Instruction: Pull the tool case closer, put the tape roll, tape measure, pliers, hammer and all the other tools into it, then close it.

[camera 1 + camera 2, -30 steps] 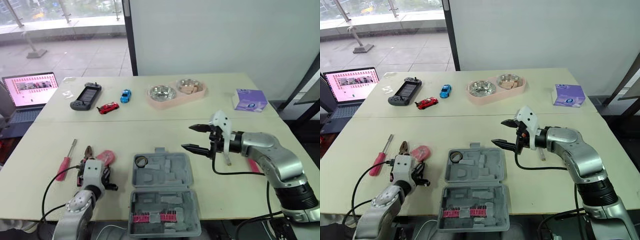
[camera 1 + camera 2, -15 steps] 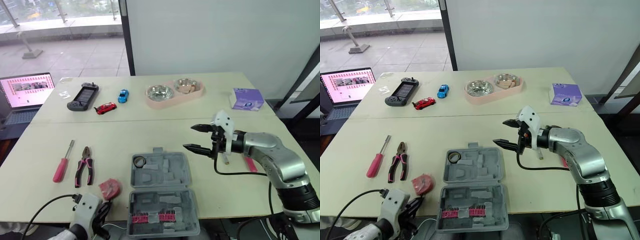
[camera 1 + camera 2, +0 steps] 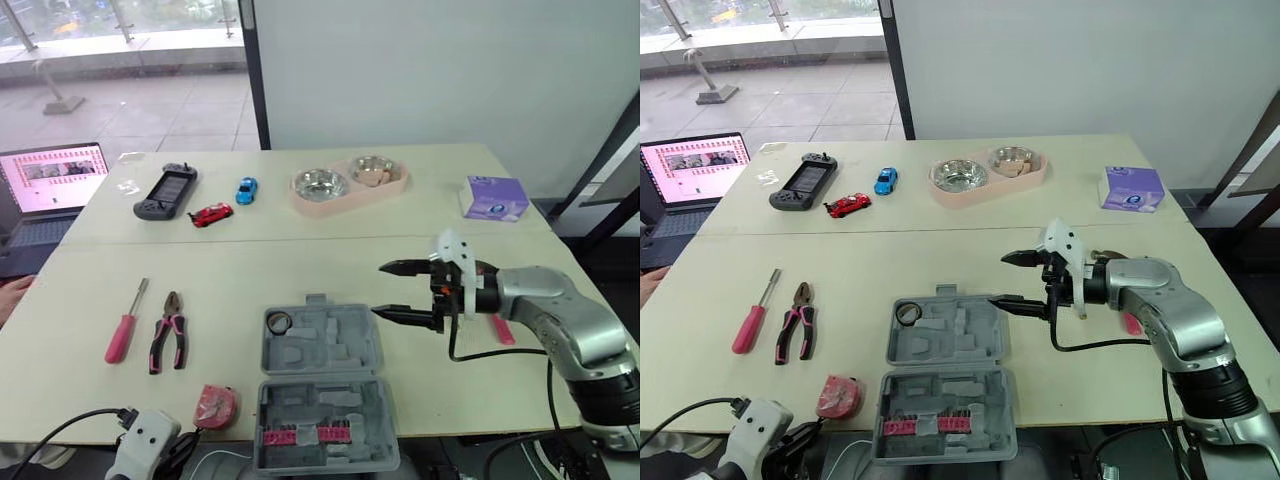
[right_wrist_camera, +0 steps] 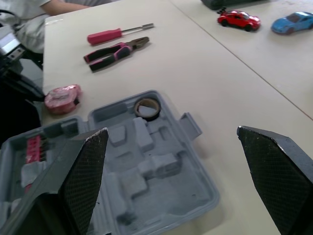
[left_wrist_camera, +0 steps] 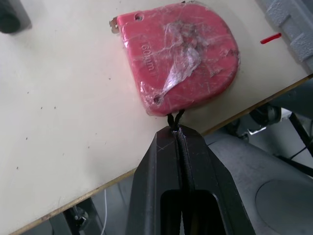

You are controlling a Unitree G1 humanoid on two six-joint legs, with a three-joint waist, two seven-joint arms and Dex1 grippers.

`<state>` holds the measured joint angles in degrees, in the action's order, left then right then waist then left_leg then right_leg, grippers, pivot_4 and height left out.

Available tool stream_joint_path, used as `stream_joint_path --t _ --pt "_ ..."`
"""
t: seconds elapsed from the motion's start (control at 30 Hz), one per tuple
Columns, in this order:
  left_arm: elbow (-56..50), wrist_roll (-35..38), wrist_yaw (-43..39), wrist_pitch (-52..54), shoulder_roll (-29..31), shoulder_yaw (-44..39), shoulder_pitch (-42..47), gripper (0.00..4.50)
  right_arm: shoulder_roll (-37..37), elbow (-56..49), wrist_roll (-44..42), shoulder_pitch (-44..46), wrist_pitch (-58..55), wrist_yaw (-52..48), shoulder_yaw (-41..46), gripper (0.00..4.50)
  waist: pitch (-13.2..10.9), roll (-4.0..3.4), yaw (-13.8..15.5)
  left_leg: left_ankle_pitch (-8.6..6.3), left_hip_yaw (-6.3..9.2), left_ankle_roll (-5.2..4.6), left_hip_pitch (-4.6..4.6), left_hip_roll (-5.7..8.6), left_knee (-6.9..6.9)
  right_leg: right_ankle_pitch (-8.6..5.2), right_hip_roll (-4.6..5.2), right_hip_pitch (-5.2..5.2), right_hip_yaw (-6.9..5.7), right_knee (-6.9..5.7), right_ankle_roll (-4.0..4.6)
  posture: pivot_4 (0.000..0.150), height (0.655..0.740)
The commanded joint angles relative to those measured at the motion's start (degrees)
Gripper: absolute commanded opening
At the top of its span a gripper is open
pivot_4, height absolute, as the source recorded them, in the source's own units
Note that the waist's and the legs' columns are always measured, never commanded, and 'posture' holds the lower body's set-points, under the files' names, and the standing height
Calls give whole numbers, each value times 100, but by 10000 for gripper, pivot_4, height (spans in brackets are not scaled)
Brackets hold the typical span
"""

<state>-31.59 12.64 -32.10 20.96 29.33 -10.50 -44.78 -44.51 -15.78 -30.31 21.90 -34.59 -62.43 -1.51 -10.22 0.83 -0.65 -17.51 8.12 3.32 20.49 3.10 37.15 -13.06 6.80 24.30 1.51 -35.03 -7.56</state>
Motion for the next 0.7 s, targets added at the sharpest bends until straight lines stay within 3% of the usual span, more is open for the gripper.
stream_joint_path --t 0.03,0.4,0.5,0.7 --pt "-75 12 -31 -81 9 -156 -114 178 -136 -333 -167 -84 166 -278 115 45000 -3 5 4 0 0 0 0 0 0 0 0 0 0 0 0 1500 7360" --pt "-41 21 -176 -156 69 -352 -90 178 -390 -406 510 -460 1313 -887 -244 45000 -15 23 1 0 0 0 -1 0 0 0 0 0 -1 -1 0 1500 7360" --pt "-98 107 -296 -183 85 -422 -76 9294 -354 -425 478 -501 1287 -826 -212 45000 -19 28 7 0 0 0 0 0 1 0 0 0 -1 -1 0 1500 7360" --pt "-441 455 -782 -133 341 -835 -229 38725 -380 -495 411 -623 1238 -762 -114 45000 -24 35 7 0 0 0 0 -1 1 0 0 0 -1 -1 1 1500 7360"
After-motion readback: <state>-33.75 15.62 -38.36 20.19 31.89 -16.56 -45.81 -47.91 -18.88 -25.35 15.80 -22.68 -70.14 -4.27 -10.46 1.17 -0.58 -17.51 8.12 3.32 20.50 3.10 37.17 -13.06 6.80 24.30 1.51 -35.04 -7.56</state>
